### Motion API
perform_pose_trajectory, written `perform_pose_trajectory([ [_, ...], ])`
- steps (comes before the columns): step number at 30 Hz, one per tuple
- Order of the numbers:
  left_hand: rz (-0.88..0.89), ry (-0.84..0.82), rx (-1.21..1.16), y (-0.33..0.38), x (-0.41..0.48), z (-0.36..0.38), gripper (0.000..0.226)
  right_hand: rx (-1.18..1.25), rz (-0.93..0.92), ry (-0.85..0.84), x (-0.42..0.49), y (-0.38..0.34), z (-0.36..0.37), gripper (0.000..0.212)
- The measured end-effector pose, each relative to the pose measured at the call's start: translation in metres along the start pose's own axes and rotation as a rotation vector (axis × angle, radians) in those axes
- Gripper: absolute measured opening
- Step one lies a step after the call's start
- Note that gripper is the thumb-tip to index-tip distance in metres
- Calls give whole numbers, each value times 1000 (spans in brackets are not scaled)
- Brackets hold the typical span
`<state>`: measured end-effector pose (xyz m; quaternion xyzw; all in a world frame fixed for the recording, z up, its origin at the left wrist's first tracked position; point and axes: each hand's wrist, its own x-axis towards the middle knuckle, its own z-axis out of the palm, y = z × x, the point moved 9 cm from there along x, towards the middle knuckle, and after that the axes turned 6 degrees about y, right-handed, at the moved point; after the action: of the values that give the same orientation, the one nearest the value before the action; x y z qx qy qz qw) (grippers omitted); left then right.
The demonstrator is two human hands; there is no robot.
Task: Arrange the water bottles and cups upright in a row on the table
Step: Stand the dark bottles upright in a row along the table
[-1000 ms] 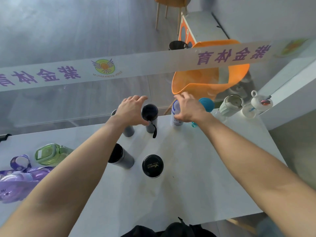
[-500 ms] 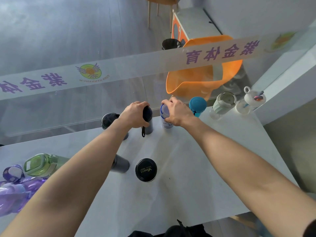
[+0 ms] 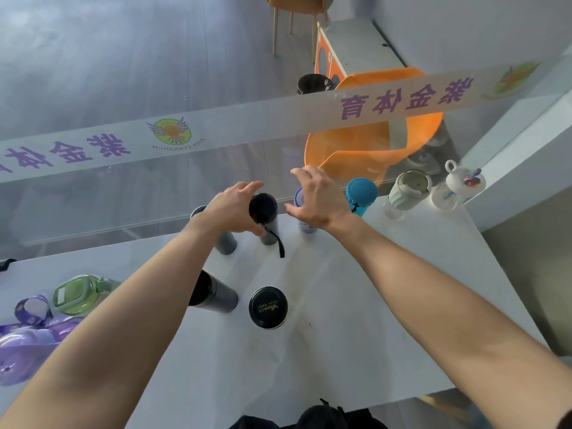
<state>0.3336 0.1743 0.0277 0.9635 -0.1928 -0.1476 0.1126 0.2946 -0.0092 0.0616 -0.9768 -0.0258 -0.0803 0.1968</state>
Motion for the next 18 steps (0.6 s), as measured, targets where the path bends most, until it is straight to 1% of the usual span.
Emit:
perform_pose_trajectory([
  [1, -13, 16, 36, -10, -4, -6, 131, 33, -59, 47, 0, -15, -6, 77],
  [2, -36, 28, 73, -22, -9, -11, 130, 68, -110, 55, 1, -32, -7, 73],
  [3, -67, 32, 103, -36, -14, -15, 128, 92, -146, 20, 1, -48, -3, 73],
  [5, -143, 26, 94, -64, -25, -17, 120, 65, -166, -138, 1, -73, 18, 86],
  [7, -198, 22, 24, -85, -34, -13, 105, -42, -123, -297, -1, -82, 44, 103],
  [8, -207, 29, -1, -92, -38, -11, 95, -81, -90, -348, -1, -81, 56, 105],
  [9, -205, 42, -20, -97, -39, -9, 86, -91, -53, -374, -1, -80, 63, 101],
  [11, -192, 74, -44, -102, -41, -8, 74, -66, -4, -363, 2, -78, 70, 83],
  [13, -178, 91, -40, -105, -40, -9, 70, -37, 17, -324, 4, -78, 71, 74],
  [18, -165, 78, -37, -113, -39, -8, 74, -22, 12, -304, 4, -84, 78, 77],
])
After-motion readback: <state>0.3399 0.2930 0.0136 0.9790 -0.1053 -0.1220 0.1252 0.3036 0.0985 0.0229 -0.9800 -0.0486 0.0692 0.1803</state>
